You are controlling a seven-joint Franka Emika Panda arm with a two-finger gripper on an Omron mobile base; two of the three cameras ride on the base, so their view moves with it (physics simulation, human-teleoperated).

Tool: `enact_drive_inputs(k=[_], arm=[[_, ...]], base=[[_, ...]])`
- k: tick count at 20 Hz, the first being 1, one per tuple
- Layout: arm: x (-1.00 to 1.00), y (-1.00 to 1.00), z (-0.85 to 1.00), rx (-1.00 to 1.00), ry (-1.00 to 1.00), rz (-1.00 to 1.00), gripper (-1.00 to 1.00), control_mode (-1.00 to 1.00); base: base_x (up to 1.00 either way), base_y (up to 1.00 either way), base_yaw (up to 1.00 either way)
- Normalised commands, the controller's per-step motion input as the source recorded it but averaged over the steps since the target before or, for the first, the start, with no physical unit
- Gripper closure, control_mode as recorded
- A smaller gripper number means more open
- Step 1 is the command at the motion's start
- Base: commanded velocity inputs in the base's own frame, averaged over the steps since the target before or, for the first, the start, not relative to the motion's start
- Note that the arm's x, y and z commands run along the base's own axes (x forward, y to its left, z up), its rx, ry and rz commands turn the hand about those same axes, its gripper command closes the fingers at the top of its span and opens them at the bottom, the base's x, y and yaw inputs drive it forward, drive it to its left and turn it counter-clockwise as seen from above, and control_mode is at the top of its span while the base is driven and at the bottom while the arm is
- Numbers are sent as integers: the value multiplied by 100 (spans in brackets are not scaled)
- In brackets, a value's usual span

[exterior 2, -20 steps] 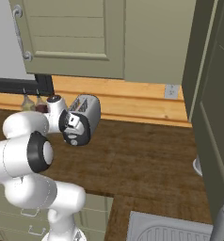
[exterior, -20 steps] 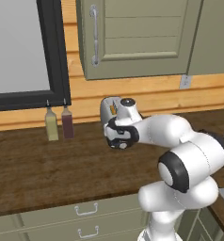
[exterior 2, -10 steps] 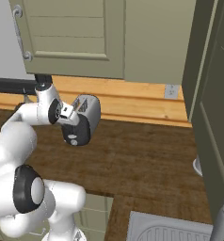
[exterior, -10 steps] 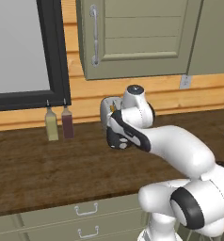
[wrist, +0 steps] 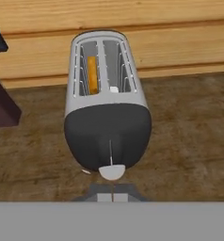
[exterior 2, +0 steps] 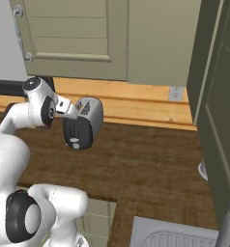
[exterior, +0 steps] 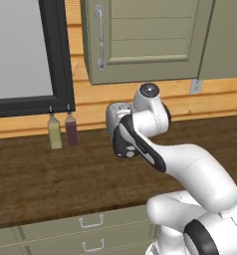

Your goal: Start the toaster. Once the lever pops up, take the bread to the plate on the dining counter.

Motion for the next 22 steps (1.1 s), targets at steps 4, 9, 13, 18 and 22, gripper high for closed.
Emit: enact_drive_inputs(k=[4,9,13,18,22], arm=[[7,5,52,-13,-1,0,-100,-100],[13,3,14,-8,0,4,-100,-100],[13,4,-12,-9,2,17,-100,-100],[19,-5,-24,-6,0,12,-100,-100],[32,2,-31,-7,-4,5,-100,-100]], base=[[0,0,0],[0,0,0],[0,0,0],[0,0,0],[0,0,0]])
